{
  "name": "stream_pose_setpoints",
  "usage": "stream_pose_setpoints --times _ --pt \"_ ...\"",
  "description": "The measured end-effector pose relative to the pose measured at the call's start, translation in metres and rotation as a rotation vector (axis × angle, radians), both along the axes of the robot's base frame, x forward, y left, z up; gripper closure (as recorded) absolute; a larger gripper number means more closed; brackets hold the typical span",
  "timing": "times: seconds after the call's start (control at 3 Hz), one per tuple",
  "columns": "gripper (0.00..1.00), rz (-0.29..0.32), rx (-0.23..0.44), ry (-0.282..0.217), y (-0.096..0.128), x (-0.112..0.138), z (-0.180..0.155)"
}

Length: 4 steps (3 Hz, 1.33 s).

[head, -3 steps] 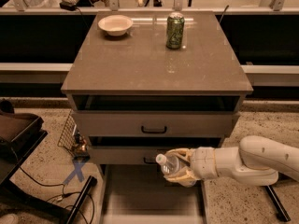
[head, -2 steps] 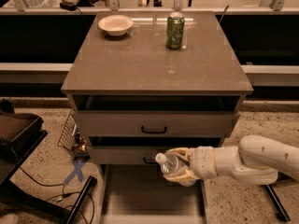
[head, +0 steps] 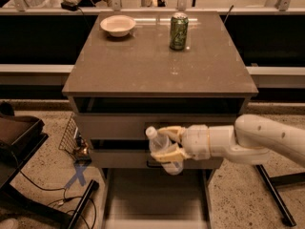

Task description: Pick blue plastic bottle from bottom drawer and place on counter

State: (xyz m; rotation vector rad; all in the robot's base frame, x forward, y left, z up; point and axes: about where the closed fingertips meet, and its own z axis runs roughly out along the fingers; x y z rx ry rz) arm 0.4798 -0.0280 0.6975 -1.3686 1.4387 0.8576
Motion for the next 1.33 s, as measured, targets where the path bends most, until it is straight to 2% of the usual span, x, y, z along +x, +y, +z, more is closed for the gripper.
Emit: stream_pose_setpoints --times 0.33,0.67,1.0,1.33 --pt "1.00 -0.034 0.086 0.012 0.009 0.015 0.054" --pt "1.00 -0.079 0.136 -0.008 -0.002 0.021 0.084" --pt "1.00 -0.145 0.204 -0.090 -0.020 0.032 0.129" --pt "1.00 -0.213 0.230 -0.167 -0.034 0.052 0.177"
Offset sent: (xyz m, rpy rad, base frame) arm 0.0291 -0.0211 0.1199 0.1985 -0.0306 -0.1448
